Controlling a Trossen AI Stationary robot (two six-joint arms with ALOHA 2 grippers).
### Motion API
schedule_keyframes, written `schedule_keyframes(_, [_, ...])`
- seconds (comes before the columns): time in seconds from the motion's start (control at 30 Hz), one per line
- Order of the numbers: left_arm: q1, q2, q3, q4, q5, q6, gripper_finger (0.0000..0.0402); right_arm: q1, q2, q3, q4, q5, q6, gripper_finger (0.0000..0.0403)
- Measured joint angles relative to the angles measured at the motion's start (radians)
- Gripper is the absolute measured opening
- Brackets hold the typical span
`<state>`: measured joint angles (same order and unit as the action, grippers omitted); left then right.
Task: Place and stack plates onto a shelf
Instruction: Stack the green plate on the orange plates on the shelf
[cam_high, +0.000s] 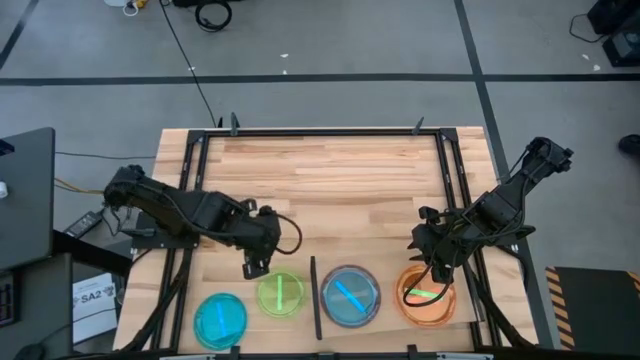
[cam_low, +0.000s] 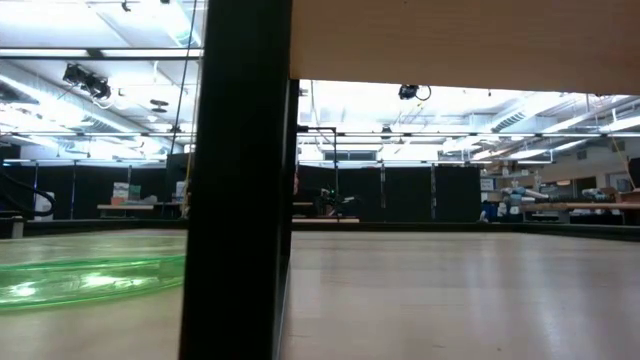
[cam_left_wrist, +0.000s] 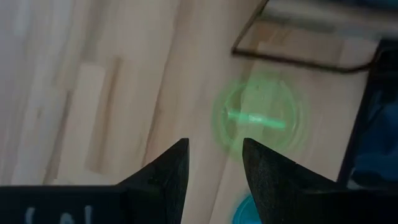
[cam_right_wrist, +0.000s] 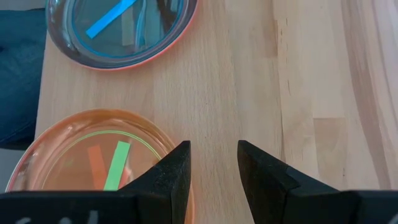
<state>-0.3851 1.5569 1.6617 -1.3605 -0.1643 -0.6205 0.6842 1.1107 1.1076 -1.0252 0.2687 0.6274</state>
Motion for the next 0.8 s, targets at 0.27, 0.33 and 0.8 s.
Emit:
schedule_keyframes(0.27, [0.036, -0.215, -0.447, 0.347, 0.102, -0.047, 0.0157, 0.000, 0.000, 0.000, 0.000, 0.000, -0.003, 0.0138])
schedule_keyframes(0.33, [0.048, -0.265, -0.553, 0.430, 0.119, -0.078, 0.0157, 0.000, 0.000, 0.000, 0.001, 0.001, -0.003, 0.0138])
schedule_keyframes(0.8, [0.026, -0.353, -1.101, 1.064, 0.210, -0.464, 0.0157, 0.000, 0.000, 0.000, 0.004, 0.002, -0.003, 0.0138])
